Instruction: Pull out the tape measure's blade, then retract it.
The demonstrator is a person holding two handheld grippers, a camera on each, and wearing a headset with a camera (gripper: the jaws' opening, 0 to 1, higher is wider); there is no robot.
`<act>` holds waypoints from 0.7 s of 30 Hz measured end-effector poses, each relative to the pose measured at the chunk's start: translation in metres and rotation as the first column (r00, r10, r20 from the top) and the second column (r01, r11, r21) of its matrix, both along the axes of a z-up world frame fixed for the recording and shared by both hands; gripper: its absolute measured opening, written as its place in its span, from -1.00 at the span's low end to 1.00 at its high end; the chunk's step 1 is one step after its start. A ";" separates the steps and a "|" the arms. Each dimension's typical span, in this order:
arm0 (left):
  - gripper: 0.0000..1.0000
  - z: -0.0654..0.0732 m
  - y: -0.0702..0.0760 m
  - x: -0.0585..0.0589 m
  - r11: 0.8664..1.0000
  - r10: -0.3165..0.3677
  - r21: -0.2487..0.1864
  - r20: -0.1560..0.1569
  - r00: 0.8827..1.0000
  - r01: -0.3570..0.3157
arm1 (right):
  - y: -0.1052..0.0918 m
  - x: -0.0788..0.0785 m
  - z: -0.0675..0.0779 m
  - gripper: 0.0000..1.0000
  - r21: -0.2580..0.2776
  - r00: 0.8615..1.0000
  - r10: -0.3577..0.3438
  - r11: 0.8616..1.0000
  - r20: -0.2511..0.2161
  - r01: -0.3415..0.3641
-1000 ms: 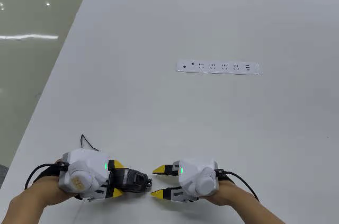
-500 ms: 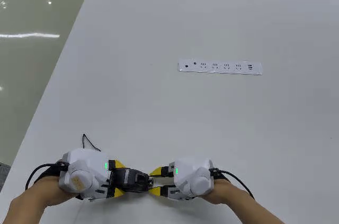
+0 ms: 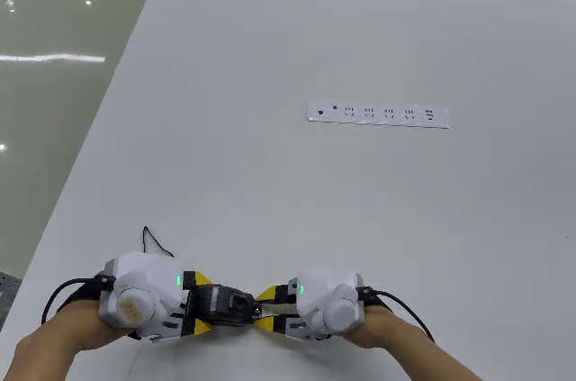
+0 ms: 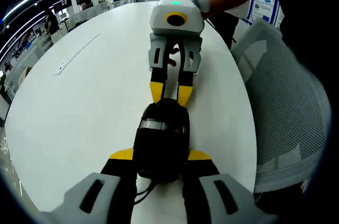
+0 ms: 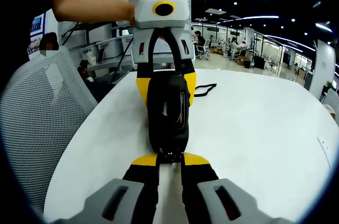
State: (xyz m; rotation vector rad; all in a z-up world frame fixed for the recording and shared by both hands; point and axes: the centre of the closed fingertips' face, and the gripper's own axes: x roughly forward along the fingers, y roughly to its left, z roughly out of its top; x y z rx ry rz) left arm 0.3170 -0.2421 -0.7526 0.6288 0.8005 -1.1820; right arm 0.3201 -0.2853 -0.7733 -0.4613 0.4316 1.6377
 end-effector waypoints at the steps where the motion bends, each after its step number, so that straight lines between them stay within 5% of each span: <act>1: -0.43 0.000 0.000 0.000 1.000 0.002 -0.001 0.001 1.000 -0.002 | 0.001 0.001 0.000 -0.72 0.003 1.000 -0.006 1.000 0.001 0.006; 21: -0.43 0.000 0.001 0.001 1.000 0.011 -0.006 0.005 1.000 -0.011 | 0.000 0.000 -0.001 -0.81 -0.013 1.000 -0.006 1.000 0.003 0.006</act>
